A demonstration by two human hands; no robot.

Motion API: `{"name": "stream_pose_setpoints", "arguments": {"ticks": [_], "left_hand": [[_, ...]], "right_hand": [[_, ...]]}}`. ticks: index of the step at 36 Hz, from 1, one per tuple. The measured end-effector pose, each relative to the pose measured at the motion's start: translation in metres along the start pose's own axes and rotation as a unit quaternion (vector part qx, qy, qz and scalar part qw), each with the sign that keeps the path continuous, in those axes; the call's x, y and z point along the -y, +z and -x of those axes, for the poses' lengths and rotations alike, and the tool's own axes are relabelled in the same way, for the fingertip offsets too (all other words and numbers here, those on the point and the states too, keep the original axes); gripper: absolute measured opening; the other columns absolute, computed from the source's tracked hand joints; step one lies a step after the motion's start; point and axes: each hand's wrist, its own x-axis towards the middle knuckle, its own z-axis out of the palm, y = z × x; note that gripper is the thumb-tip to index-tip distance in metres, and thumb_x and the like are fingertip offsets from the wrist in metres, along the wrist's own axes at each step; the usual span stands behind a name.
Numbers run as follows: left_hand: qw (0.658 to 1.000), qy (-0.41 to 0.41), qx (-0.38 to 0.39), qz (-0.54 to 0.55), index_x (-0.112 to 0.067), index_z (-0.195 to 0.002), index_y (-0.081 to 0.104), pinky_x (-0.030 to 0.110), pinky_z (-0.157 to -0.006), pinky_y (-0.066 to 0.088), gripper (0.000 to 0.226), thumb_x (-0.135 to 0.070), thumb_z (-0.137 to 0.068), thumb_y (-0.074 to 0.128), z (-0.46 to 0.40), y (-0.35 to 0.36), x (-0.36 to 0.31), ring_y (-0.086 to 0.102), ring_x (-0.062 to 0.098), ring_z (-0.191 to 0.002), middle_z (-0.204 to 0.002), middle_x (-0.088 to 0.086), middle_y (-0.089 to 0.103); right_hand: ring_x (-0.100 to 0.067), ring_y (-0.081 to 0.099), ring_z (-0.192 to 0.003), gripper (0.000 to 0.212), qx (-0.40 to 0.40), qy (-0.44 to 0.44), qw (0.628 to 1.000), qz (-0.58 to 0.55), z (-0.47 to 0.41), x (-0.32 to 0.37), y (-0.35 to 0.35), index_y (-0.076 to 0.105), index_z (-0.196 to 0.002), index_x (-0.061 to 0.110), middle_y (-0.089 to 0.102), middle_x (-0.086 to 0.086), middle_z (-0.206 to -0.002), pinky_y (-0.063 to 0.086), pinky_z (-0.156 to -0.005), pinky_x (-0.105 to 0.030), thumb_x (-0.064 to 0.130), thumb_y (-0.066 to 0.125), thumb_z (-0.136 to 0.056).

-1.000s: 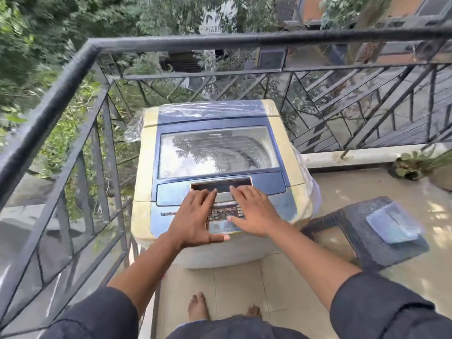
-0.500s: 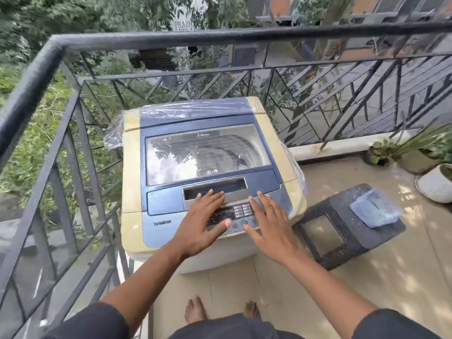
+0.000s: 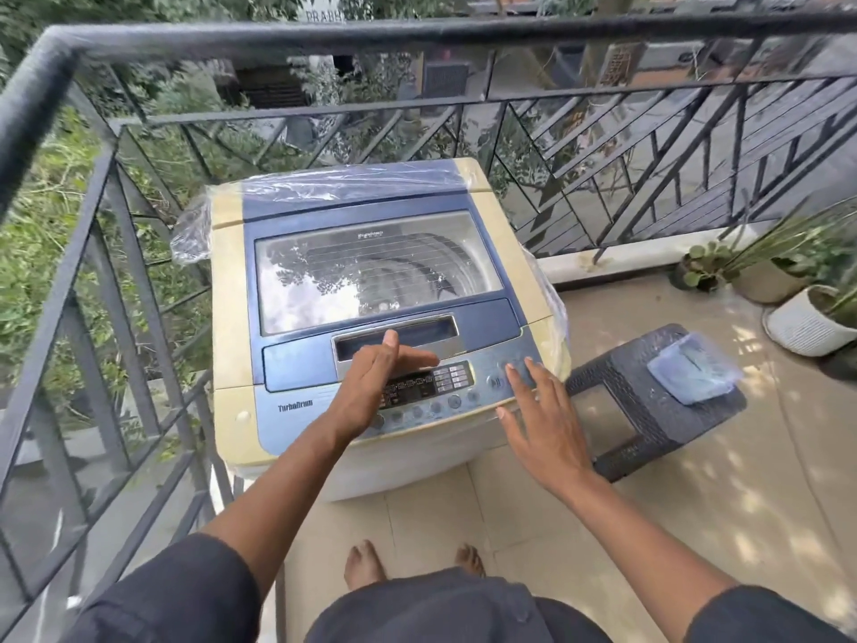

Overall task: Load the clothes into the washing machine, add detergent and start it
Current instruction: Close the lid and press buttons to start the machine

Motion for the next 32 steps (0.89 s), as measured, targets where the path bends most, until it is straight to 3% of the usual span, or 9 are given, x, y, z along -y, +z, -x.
{"name": "stream_pose_setpoints", "arguments": {"ticks": [18, 25, 32], "left_hand": [[1.0, -0.016, 0.009, -0.009, -0.005, -0.112, 0.081, 0.051, -0.115, 0.05, 0.092, -0.074, -0.1, 0.022, -0.001, 0.008, -0.005, 0.074, 0.023, -0.117, -0.114, 0.009, 0.081], [1.0, -0.016, 0.021, -0.01, -0.005, -0.112, 0.082, 0.049, -0.115, 0.05, 0.096, -0.078, -0.098, 0.021, -0.002, 0.006, -0.007, 0.074, 0.025, -0.117, -0.114, 0.01, 0.081], [0.999, -0.025, 0.021, -0.008, -0.01, -0.111, 0.083, 0.051, -0.115, 0.05, 0.099, -0.086, -0.095, 0.022, -0.004, 0.005, -0.009, 0.074, 0.026, -0.117, -0.114, 0.01, 0.081]], "right_hand": [[-0.031, 0.035, -0.148, 0.066, -0.005, 0.016, 1.0, 0.007, 0.0, 0.008, -0.01, 0.036, -0.16, 0.028, 0.033, -0.01, -0.162, 0.041, -0.116, -0.05, 0.051, 0.053, -0.1], [-0.028, 0.024, -0.154, 0.077, 0.014, 0.018, 1.0, 0.016, 0.002, 0.015, -0.016, 0.024, -0.162, 0.033, 0.023, -0.007, -0.167, 0.032, -0.123, -0.047, 0.071, 0.041, -0.098], [-0.028, 0.027, -0.153, 0.08, 0.02, 0.015, 0.999, 0.031, 0.001, 0.016, -0.021, 0.024, -0.162, 0.032, 0.025, -0.008, -0.167, 0.033, -0.123, -0.049, 0.076, 0.036, -0.096]]}}
